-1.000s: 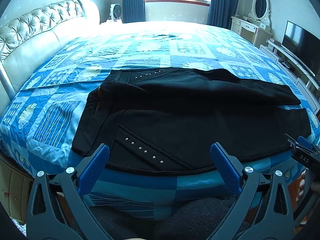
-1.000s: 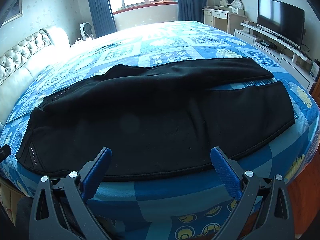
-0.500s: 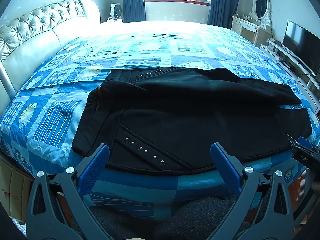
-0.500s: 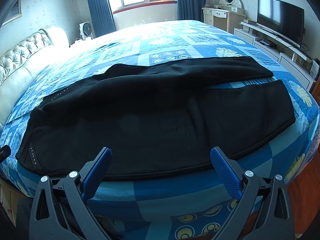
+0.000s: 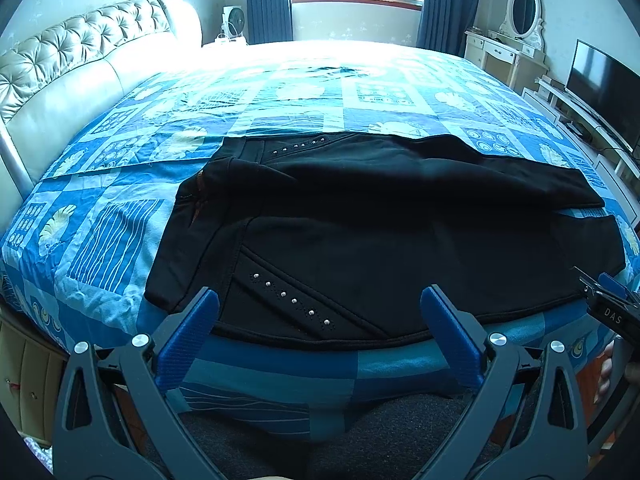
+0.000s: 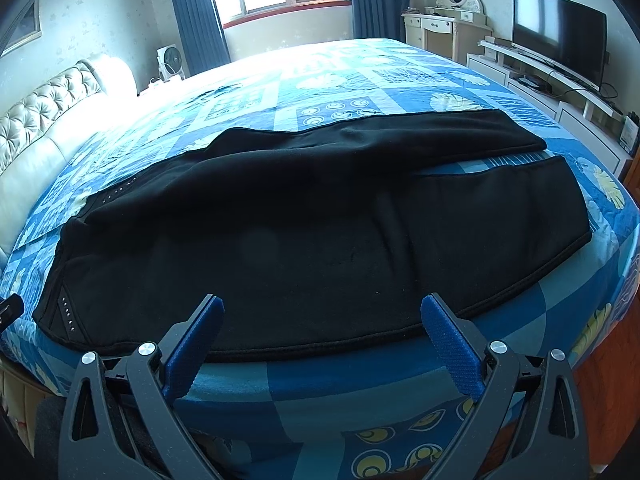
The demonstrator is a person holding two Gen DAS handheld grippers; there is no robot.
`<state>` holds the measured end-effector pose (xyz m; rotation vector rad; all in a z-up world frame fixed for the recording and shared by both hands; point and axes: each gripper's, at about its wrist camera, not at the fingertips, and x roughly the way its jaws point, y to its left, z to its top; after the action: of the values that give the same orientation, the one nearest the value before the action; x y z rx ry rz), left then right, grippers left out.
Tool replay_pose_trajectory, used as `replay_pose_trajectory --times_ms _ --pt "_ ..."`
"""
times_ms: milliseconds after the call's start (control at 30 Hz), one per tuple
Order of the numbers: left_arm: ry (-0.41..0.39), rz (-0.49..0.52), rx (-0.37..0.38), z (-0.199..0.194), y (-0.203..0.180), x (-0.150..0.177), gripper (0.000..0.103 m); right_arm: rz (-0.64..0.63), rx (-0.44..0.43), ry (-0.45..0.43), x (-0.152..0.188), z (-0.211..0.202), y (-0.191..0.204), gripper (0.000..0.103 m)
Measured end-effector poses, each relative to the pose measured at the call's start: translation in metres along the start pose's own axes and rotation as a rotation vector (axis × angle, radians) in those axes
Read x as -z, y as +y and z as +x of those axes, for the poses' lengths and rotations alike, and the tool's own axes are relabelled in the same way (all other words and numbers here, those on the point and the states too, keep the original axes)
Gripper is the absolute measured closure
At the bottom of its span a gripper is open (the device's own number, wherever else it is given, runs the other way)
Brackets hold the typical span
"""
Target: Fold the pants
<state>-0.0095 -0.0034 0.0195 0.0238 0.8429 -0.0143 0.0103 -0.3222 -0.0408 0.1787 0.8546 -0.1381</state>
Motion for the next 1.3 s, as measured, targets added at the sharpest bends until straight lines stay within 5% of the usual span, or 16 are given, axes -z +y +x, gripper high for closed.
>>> replay_pose_trajectory --times_ms 1100,1300 --pt "0.01 0.002 -0.002 0.003 0.0 0.004 0.002 0.002 -0.006 0.008 0.0 0.002 0.003 0.005" --pt "0.016 -0.001 0.0 0.003 0.002 0.003 0.002 0.089 -0.083 0.025 -0.013 -0.002 -0.019 0.005"
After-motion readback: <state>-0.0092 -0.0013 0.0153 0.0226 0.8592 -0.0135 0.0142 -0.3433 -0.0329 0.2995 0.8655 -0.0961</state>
